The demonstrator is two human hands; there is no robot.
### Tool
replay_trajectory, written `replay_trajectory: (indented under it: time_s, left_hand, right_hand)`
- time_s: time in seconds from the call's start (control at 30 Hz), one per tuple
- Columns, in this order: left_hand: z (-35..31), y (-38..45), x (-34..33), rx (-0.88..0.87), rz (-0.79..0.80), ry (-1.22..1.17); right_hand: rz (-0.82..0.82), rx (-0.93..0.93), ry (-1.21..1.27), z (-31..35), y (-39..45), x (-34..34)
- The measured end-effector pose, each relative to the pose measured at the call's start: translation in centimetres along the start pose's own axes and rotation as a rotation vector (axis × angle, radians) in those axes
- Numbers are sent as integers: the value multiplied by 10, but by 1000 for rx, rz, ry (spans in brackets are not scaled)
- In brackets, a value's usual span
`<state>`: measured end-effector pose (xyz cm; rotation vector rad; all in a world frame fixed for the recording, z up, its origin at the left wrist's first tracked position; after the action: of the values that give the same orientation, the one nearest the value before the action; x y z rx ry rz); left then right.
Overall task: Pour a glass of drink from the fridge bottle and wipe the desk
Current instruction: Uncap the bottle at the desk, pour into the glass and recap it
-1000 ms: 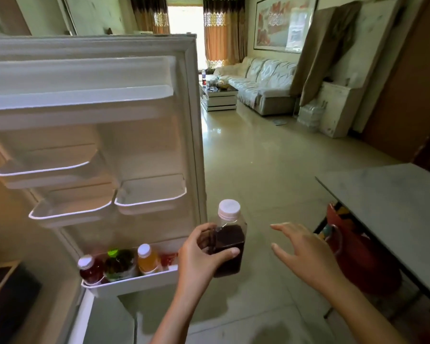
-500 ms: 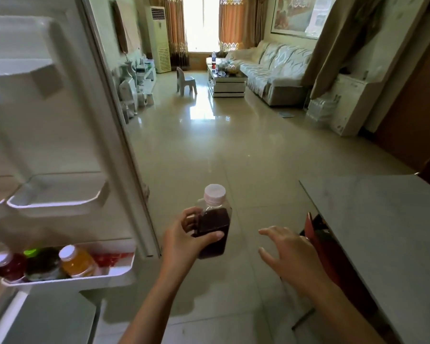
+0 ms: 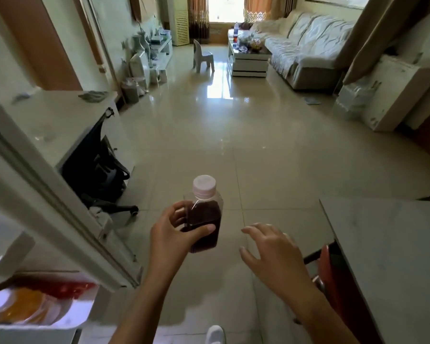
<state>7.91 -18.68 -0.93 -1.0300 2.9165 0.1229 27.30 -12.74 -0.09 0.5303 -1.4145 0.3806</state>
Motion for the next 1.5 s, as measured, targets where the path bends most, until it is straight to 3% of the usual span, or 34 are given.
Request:
replay_trajectory:
  time_s: [0.4,0.8,1.13,1.5]
  left_hand:
    - [10,172,-23,33,-125,-53]
    - [18,358,-10,-4,-513,32]
    - [35,461,64,23,-829,74]
    - [28,602,195,-8,-926,108]
  right_hand:
    - [-33,46,-29,-27,202,-10]
    - [2,436,48,8,474,-52]
    - [124,716,66,111,625,-90]
    - [109,923,74,274,774,-101]
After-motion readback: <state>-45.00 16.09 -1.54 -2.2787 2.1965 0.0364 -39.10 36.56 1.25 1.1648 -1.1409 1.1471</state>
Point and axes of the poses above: each hand's wrist, its own y-axis towards the middle knuckle, its own x-axis out of the back of the hand, z = x × y, the point moved 2 cm from there along y, towards the middle knuckle, and after that the axes turned 14 degrees about -y, right-handed, at the moved point
